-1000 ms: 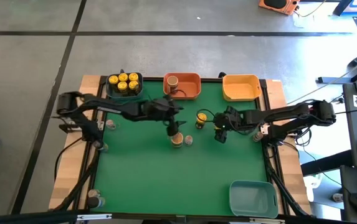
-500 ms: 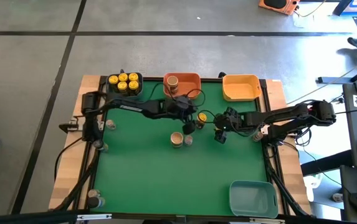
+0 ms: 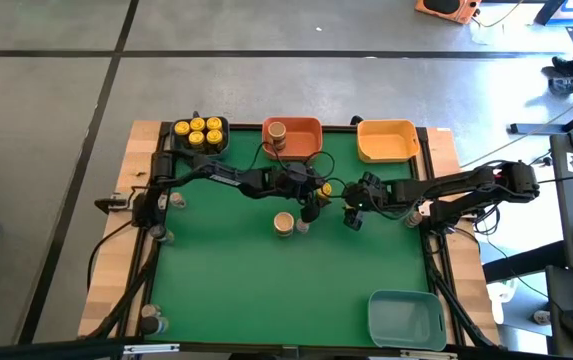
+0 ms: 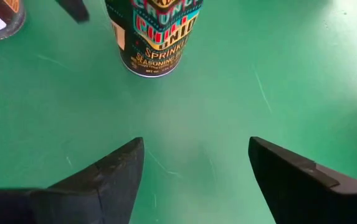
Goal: Sort spices by type
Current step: Put the yellow seasoning bottle into the blue bin
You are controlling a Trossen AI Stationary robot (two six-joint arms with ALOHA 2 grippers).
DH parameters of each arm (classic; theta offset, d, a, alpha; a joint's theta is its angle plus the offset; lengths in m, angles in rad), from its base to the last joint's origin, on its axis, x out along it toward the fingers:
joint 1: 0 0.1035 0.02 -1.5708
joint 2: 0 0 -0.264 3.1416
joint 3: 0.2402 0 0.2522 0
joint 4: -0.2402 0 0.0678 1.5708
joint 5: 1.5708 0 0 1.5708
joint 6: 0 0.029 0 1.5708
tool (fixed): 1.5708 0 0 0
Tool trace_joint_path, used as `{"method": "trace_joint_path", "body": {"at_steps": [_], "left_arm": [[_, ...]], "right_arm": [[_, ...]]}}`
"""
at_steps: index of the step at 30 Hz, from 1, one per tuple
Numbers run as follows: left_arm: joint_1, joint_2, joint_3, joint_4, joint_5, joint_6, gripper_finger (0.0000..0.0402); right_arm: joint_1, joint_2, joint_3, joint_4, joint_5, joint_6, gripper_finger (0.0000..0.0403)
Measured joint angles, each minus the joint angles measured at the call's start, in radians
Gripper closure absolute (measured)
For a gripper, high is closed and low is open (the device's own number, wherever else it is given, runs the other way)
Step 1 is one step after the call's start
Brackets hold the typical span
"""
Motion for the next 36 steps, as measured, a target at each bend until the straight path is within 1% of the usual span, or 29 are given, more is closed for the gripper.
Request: {"method": "trace_joint_path", "body": {"at_steps": [3,7,10,15,18,24,26,32,36], "left_arm": [[0.000,0.002,0.000,0.001,-0.002,0.019,0.0098],[0.004,0.002,0.000,0.004,-0.003,0.030,0.0146],[0.005,0.002,0.000,0.001,-0.003,0.045,0.0178],[-0.002,-0.006,-0.001,-0.012,-0.010,0.085,0.0179],[-0.012,-0.045,-0.002,-0.081,-0.053,0.096,0.0179],[-0.034,-0.196,-0.003,-0.306,-0.150,0.114,0.0179],[-0.040,-0.255,-0.028,-0.360,-0.182,0.114,0.0179],[-0.033,-0.491,-0.214,-0.375,-0.284,0.063,0.0179],[-0.028,-0.646,-0.342,-0.395,-0.382,0.006,0.0179]], "right_arm": [[0.000,0.000,0.000,0.001,0.000,0.000,0.0116],[0.000,0.000,0.000,0.002,-0.005,0.004,0.0116],[0.000,0.000,0.000,0.002,-0.034,0.005,0.0116],[0.000,0.000,0.000,0.002,-0.061,0.007,0.0116],[0.000,0.000,0.000,0.004,-0.061,0.007,0.0116],[0.000,0.000,0.000,0.008,-0.042,0.003,0.0116],[0.000,0.000,0.000,0.007,-0.042,0.001,0.0116],[0.000,0.000,0.000,0.017,0.000,-0.003,0.0116],[0.000,0.000,0.000,0.035,0.032,-0.003,0.0116]]}}
